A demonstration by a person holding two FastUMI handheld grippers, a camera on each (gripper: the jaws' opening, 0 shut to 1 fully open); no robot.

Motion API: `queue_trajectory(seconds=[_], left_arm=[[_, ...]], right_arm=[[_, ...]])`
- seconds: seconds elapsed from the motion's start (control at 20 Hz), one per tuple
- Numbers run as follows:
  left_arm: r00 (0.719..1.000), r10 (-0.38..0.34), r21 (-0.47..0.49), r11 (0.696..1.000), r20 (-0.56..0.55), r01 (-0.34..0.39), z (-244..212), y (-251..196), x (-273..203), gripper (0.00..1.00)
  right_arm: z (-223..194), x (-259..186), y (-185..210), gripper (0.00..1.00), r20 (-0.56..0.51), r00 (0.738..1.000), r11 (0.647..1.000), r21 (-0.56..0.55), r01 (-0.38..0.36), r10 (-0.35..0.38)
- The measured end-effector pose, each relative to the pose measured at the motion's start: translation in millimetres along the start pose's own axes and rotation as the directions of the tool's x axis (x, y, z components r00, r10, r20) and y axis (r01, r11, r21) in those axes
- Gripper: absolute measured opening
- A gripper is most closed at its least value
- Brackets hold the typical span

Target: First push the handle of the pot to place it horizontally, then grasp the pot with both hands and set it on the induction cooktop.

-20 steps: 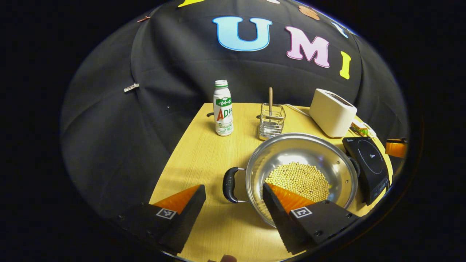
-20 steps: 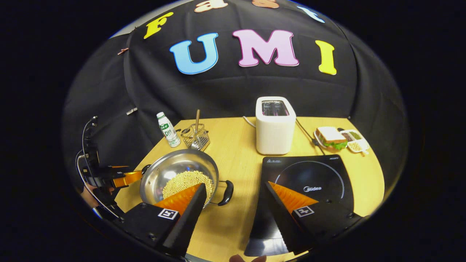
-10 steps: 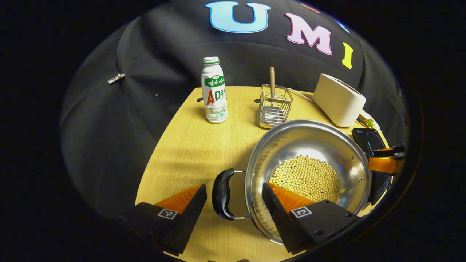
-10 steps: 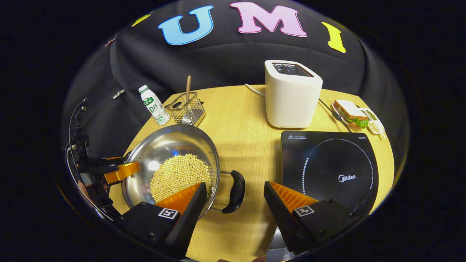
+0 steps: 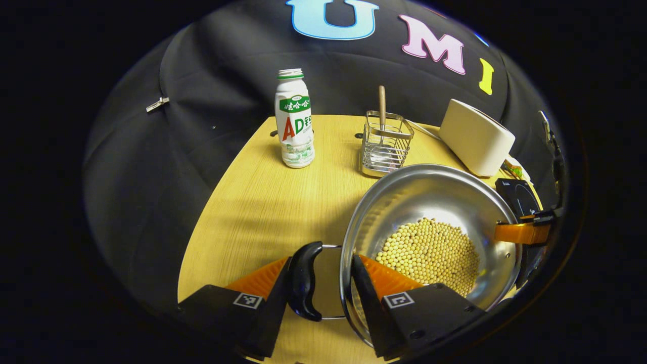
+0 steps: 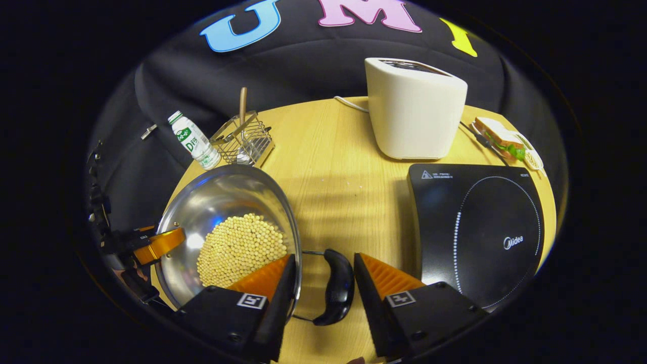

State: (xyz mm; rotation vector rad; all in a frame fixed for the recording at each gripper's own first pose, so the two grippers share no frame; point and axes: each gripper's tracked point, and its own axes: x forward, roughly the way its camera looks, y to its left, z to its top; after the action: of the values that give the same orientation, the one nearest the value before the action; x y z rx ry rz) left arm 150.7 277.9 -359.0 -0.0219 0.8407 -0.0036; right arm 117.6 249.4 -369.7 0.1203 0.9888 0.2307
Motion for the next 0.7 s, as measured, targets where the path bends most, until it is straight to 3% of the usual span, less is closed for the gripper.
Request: queue_trajectory(seconds=[0.15, 0.2, 0.25, 0.4, 0.5, 0.7], left_arm=[[1.0, -0.006, 0.017, 1.0, -0.02, 0.007, -5, -1, -1, 0.72], [1.0, -0.005, 0.018, 1.0, -0.015, 0.006, -2, -1, -2, 0.68], [1.0, -0.004, 0.01, 1.0, -0.009, 0.004, -2, -2, -4, 0.67], [1.0, -0.002, -0.019, 1.0, -0.011, 0.002, -4, -8, -13, 0.61], [1.0, 0.003, -0.013, 1.0, 0.009, -0.003, 2, -11, -27, 0.6], [1.0, 0.005, -0.003, 1.0, 0.0, -0.005, 16, -28, -61, 0.59]], right_arm=[[1, 2, -2, 0.56, 0.009, 1.0, 1.0, -0.029, 0.008, -0.007], [0, 0, -3, 0.6, 0.005, 1.0, 1.0, -0.025, 0.012, -0.012], [0, -1, -4, 0.55, -0.001, 1.0, 0.999, -0.034, 0.02, -0.02], [-1, -8, -7, 0.56, -0.012, 1.0, 0.998, -0.064, 0.024, -0.024], [6, -19, -7, 0.51, -0.002, 1.0, 0.998, -0.065, 0.011, -0.011], [15, -59, -17, 0.56, -0.019, 1.0, 0.998, -0.059, 0.0, -0.002]])
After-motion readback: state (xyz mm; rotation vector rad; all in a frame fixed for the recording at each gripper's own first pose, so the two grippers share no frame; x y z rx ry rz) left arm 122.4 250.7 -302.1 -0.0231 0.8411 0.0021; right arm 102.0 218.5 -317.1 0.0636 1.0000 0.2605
